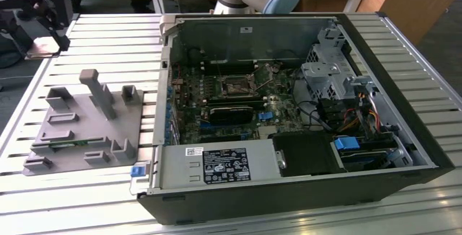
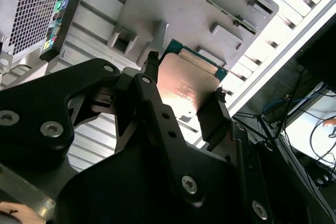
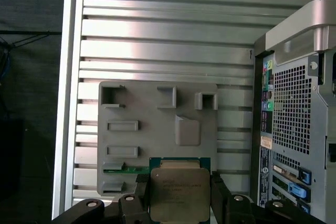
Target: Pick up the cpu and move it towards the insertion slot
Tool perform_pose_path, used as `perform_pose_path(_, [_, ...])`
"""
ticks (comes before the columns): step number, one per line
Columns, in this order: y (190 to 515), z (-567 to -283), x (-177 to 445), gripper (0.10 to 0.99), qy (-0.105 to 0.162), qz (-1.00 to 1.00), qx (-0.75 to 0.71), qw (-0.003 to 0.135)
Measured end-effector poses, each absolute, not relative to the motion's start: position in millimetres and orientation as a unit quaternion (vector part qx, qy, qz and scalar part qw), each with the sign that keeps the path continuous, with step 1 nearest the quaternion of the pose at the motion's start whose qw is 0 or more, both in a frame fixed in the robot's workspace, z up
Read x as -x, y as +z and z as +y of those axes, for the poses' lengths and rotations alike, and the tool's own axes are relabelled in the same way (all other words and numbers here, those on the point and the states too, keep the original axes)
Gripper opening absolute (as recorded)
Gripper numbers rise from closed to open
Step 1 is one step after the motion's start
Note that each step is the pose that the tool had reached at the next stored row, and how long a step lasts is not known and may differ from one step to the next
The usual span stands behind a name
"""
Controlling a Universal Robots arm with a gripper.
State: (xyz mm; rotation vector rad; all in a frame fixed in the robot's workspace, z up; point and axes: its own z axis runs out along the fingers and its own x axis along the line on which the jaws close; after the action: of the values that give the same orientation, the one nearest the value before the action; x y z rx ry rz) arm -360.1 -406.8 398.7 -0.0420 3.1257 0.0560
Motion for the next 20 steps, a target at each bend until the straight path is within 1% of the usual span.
perform_pose_path(20, [398.7,-406.8,346.8,0.545,0.018,1.0,0.013,0.008])
